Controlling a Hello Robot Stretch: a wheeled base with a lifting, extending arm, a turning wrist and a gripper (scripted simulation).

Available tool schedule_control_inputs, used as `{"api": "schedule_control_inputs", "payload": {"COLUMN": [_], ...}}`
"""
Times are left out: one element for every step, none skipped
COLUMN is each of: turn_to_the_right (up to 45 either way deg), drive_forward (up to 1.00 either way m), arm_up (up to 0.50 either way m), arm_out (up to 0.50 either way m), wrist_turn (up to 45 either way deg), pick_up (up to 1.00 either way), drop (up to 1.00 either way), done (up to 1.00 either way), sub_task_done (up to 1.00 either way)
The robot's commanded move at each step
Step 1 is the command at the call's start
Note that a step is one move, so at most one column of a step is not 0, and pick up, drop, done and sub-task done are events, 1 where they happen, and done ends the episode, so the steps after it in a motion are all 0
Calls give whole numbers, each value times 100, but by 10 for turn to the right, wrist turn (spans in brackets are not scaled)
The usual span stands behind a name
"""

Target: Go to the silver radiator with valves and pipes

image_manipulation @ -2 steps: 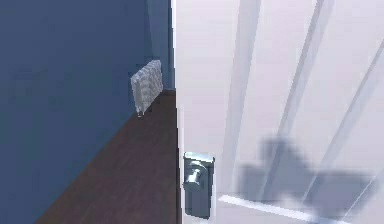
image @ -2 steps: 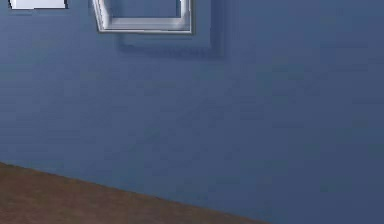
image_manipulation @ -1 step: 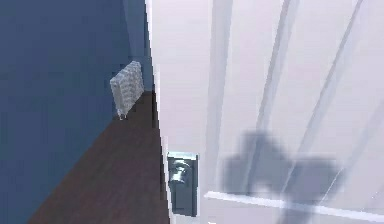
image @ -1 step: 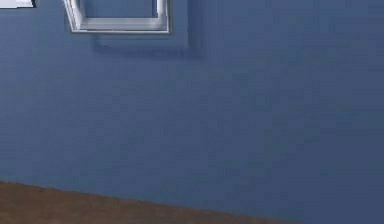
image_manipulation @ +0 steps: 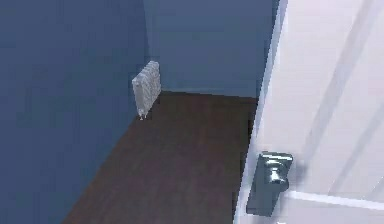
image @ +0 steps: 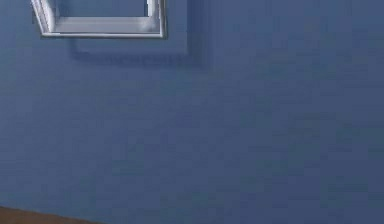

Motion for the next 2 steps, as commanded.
{"api": "schedule_control_inputs", "payload": {"turn_to_the_right": [450,30], "drive_forward": [0,0], "arm_up": [0,0], "arm_out": [0,0], "wrist_turn": [0,0], "pick_up": [0,0], "drop": [0,0], "done": [0,0], "sub_task_done": [0,0]}}
